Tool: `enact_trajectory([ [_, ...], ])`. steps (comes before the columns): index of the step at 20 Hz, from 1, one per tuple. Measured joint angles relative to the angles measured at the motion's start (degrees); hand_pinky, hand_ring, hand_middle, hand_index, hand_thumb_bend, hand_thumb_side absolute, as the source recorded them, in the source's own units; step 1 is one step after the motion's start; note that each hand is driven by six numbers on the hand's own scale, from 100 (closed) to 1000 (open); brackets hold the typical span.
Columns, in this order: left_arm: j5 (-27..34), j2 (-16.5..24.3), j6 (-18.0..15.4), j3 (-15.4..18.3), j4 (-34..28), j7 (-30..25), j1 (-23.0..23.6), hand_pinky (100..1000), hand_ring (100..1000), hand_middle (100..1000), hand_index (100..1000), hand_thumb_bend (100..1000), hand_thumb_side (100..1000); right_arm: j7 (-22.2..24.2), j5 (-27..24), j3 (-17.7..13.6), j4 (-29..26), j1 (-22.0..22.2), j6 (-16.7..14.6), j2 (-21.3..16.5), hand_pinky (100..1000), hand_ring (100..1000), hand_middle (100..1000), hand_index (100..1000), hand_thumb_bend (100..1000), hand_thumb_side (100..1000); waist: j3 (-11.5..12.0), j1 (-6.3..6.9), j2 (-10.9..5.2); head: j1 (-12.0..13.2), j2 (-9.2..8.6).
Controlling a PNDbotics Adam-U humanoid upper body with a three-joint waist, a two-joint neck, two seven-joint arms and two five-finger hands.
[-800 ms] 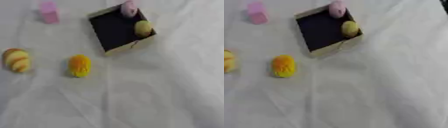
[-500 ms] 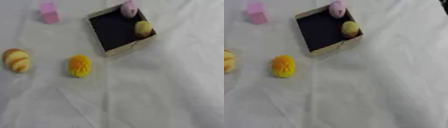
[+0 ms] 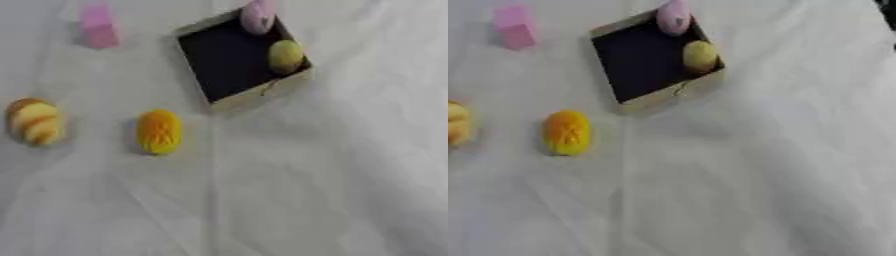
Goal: Pick up objects on the table and place them in the box.
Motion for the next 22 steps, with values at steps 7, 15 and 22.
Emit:
enact_trajectory([
  [7, -0.2, 7.2, 11.0, -5.4, 14.0, -9.2, -15.9, 843, 799, 769, 925, 100, 321, 0.5, 0.0, 0.4, 0.0, -0.1, 0.4, -0.1, 1000, 912, 613, 805, 100, 470, -0.7, 0.59, 0.0, -0.1, 0.53],
  [15, -13.8, 5.8, 7.4, -12.5, 34.5, -25.6, -31.5, 909, 855, 812, 928, 100, 158, 1.1, -0.2, 1.1, 0.0, -0.6, 0.8, -0.1, 1000, 913, 613, 806, 100, 470, -0.8, 1.0, 0.0, 1.2, 0.44],
  [22, -27.0, 0.5, 3.9, -14.6, 47.2, -38.0, -38.0, 941, 884, 839, 939, 255, 110, 1.4, -0.4, 1.2, 0.0, -1.1, 1.0, -0.1, 1000, 914, 614, 807, 100, 470, -0.9, 1.0, 0.0, 2.1, -0.2],
])
